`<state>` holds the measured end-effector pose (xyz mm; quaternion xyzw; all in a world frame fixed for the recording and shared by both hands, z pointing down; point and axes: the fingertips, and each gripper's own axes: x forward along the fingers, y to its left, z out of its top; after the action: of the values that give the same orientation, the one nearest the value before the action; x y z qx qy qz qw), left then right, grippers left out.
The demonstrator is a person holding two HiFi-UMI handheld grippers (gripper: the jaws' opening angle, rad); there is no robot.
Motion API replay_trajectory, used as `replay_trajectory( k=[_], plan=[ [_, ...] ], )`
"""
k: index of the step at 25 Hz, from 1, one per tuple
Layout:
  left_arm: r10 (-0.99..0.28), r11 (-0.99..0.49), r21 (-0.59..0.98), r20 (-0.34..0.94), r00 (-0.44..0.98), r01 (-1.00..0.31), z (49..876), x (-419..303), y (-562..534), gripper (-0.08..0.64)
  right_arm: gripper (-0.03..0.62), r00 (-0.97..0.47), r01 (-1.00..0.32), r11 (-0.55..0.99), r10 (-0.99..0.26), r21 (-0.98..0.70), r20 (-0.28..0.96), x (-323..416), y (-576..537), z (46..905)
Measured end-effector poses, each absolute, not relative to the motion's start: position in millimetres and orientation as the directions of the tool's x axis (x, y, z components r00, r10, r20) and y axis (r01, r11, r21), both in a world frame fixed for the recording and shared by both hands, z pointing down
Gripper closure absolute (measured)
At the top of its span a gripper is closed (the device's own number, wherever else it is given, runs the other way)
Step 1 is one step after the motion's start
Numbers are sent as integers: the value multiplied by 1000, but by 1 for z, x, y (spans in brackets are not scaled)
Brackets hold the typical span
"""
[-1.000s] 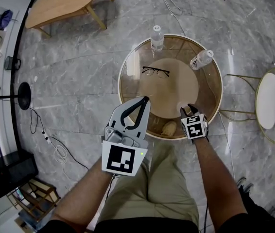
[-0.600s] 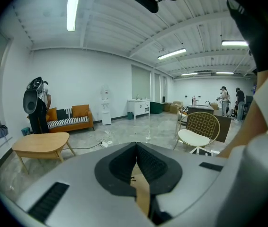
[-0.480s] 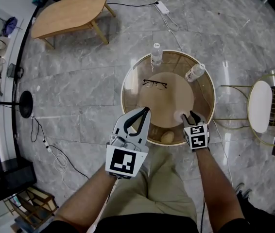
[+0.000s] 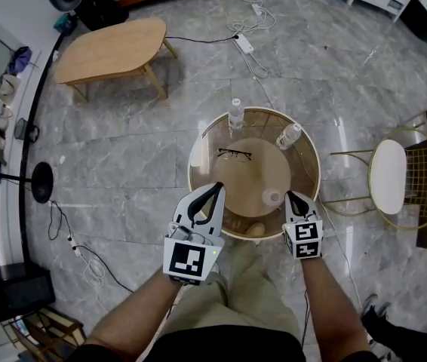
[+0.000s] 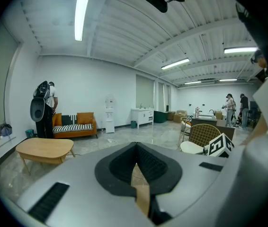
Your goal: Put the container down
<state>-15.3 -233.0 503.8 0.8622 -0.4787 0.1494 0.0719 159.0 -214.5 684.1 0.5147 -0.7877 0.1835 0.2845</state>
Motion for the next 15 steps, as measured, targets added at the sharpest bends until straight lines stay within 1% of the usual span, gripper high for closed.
replay_trajectory(
  k=[3, 6, 11, 15],
  plan=[
    [-798, -546, -68, 346, 494, -835, 494, -14, -229, 546, 577, -311, -923, 386, -730, -8, 609, 161, -215, 654],
    [-800, -556, -94, 330, 501, -826, 479, -16, -227, 546, 577, -307, -932, 362, -760, -19, 573, 163, -214, 622],
    [-810, -530, -36, 316, 493, -847, 463, -23, -227, 546, 577, -331, -929, 368, -780, -38, 531, 157, -208, 583],
    [-816, -524, -19, 298, 496, -851, 448, -31, -224, 546, 578, -338, -929, 366, -795, -47, 504, 147, -199, 551]
  ],
)
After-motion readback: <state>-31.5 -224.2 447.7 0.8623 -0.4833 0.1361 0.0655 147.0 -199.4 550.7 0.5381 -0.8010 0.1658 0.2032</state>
